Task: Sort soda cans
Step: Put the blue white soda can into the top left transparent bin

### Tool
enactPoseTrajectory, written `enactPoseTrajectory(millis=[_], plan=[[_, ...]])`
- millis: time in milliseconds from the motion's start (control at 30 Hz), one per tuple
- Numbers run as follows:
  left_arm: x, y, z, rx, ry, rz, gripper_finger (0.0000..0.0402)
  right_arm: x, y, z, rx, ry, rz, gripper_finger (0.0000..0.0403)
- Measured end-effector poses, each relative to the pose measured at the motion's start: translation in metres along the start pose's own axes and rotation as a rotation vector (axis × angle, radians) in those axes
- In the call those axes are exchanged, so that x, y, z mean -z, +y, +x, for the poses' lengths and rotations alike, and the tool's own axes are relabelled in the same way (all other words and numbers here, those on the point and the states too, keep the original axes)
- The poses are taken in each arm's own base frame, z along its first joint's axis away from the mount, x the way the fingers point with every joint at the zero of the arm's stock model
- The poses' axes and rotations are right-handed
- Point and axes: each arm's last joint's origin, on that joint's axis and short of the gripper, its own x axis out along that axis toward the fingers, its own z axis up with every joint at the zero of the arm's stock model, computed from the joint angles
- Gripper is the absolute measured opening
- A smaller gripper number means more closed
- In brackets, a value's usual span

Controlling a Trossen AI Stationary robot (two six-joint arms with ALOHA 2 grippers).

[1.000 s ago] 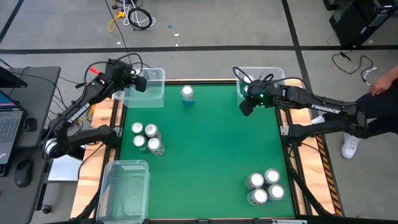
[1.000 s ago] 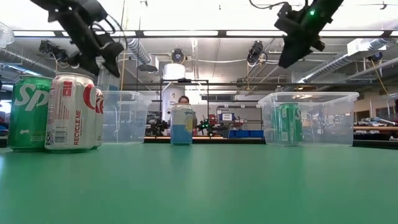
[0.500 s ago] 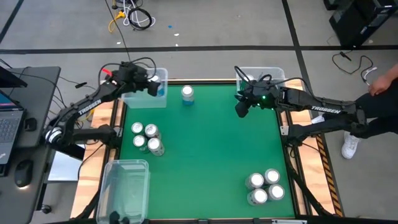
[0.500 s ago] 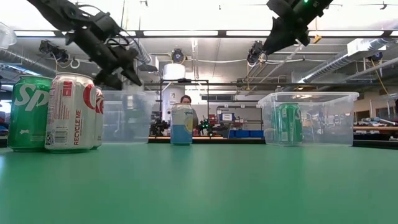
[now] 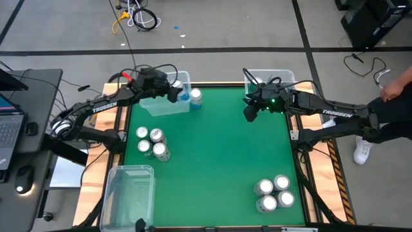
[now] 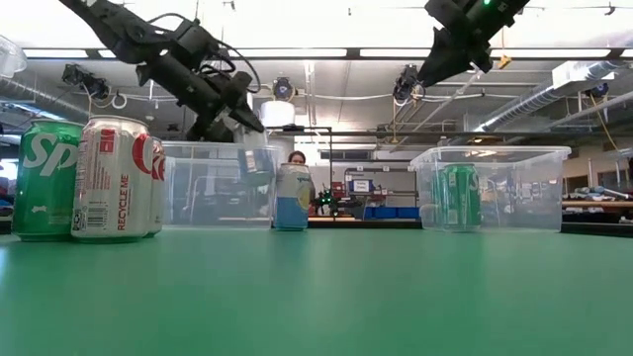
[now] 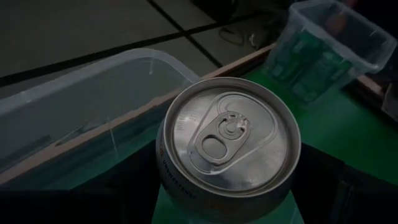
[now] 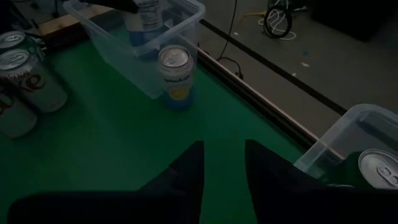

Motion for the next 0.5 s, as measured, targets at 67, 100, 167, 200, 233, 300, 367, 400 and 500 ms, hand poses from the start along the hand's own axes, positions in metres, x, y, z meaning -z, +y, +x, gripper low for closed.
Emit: enactPoseTrajectory(millis=[67,100,167,200,233,300,367,400,500], plan=[[-0.006,-0.002,-0.003,-0.008,0.005,0.023,0.0289,0.0,0.0,0.0,0.0,0.0,0.0,0.0103],[-0.01,-0.002,-0.007,-0.028,0.0,0.037,0.0289,0.0,0.0,0.0,0.0,0.0,-0.002,0.0103],[-0.02,-0.002,-0.016,-0.091,-0.009,0.079,0.0289,0.0,0.0,0.0,0.0,0.0,-0.007,0.0103],[-0.025,-0.001,-0.021,-0.136,-0.01,0.098,0.0289,0.0,0.0,0.0,0.0,0.0,-0.007,0.0103],[-0.028,0.0,-0.026,-0.183,-0.01,0.118,0.0289,0.0,0.0,0.0,0.0,0.0,-0.007,0.0103],[-0.029,0.004,-0.031,-0.274,0.006,0.147,0.0289,0.0,0.0,0.0,0.0,0.0,-0.008,0.0103],[-0.027,0.009,-0.033,-0.331,0.04,0.155,0.0289,0.0,0.0,0.0,0.0,0.0,-0.008,0.0103],[-0.025,0.011,-0.033,-0.34,0.058,0.152,0.0289,0.0,0.0,0.0,0.0,0.0,-0.008,0.0103],[-0.017,0.015,-0.027,-0.318,0.048,0.141,0.0289,0.0,0.0,0.001,0.0,0.0,-0.008,0.0103]])
